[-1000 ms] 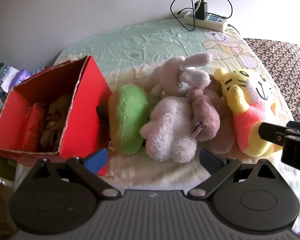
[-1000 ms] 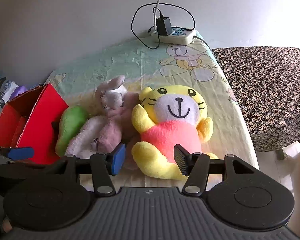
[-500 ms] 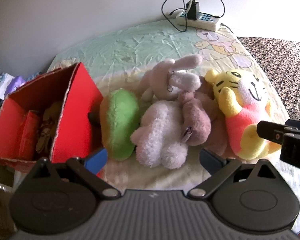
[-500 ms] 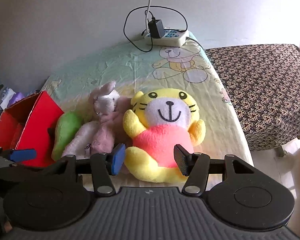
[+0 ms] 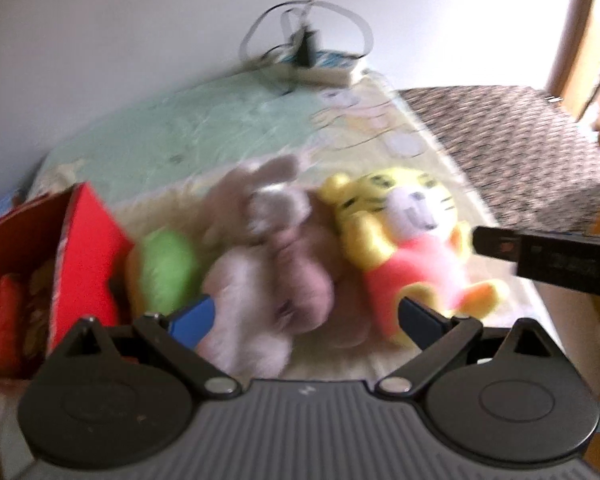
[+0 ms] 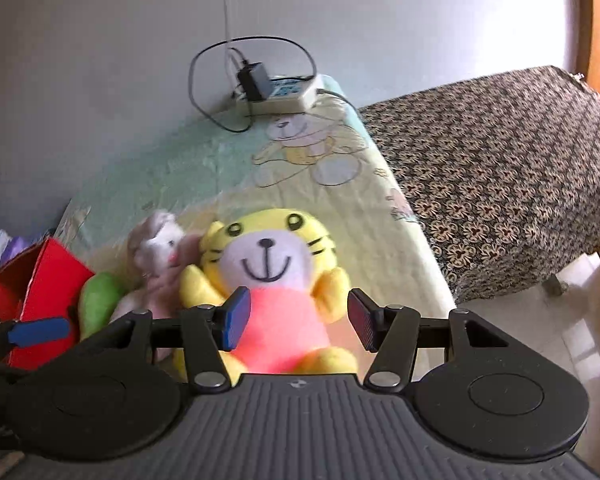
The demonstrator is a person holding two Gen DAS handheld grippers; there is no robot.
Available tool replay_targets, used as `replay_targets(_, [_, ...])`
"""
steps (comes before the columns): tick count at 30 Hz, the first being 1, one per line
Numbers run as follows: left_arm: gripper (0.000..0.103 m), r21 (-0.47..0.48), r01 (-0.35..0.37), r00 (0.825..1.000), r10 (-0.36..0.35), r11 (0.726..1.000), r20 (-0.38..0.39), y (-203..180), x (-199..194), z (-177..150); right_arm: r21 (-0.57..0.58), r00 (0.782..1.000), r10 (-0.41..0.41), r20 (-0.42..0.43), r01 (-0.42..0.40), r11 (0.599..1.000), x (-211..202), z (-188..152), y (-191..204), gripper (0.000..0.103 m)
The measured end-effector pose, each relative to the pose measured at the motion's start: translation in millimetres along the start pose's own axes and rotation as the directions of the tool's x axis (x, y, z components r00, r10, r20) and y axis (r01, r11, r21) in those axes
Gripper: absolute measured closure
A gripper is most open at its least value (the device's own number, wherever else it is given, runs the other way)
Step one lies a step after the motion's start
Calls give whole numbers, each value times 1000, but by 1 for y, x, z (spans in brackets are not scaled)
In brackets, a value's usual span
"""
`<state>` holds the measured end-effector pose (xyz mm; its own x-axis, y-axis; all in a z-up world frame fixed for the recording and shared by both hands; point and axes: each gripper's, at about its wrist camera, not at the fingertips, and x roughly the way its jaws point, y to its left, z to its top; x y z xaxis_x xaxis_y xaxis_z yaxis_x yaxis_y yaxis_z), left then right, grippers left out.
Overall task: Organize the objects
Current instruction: 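Reach the right gripper toward the yellow tiger plush's head, then grasp the yellow tiger plush with the right gripper and lift it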
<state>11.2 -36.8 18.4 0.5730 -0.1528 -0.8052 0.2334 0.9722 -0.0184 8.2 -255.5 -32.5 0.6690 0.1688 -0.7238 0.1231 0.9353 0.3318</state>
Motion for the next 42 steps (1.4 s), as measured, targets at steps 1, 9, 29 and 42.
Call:
replay_targets(1, [5, 15, 21, 1000, -21, 1000, 12, -2, -1, 1, 9, 1000, 14, -8, -14, 1000, 4, 1, -3, 45])
replay_targets(9, [6, 85, 158, 987, -159, 984, 3, -30, 26, 20, 110, 992, 104, -70, -96, 989, 40, 8, -25, 44])
replay_targets(29, [14, 51, 235, 950, -218, 971, -222, -42, 110, 29, 354, 906, 397, -148, -326, 876, 113, 17, -69, 30])
replay_targets(42, [28, 123, 223, 962, -198, 967, -187, -51, 100, 26, 334, 904, 411, -115, -354, 873, 88, 18, -67, 63])
